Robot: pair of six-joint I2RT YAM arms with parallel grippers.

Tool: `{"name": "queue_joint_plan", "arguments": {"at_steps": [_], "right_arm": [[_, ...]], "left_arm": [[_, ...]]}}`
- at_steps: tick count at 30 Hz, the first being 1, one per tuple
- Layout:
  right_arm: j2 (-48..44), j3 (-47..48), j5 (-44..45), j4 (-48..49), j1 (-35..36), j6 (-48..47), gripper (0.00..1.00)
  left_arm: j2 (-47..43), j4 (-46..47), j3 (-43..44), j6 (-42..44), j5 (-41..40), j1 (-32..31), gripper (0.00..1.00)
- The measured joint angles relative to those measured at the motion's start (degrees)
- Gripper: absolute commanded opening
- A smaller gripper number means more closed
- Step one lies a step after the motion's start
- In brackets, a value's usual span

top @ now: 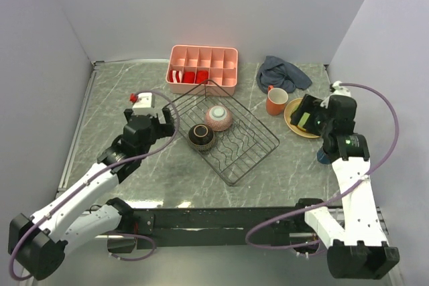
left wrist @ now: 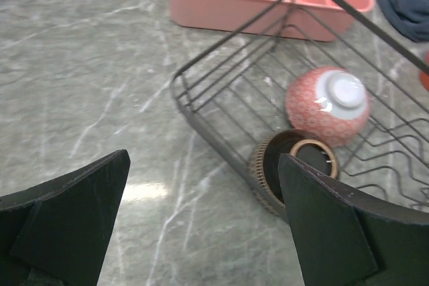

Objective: Unload the mixed dishes from the dish rack
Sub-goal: Pick up the bowl from the dish rack.

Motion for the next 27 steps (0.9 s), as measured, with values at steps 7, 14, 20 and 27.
{"name": "queue_joint_plan", "arguments": {"at_steps": [7,14,20,27], "right_arm": [[-1.8,-6.3,-4.6,5.4,10.2,2.0,1.00],[-4.7,-12.7,-7.1,8.3,14.5,4.9,1.00],[-11.1,-14.9,-7.1,9.1,15.5,5.6,1.00],[-17.5,-17.7,-7.2,8.6,15.5,5.5,1.00]], "left_arm": [[8.6,-4.7,9.0,0.4,6.4,-0.8,0.99],[20.3,-10.0,19.5,1.7,8.3,-4.7,0.99],[32.0,-13.1,28.8,2.3,7.3,-8.7,0.99],[47.0,-17.0,41.0,0.8,4.2,-9.9,1.00]]}}
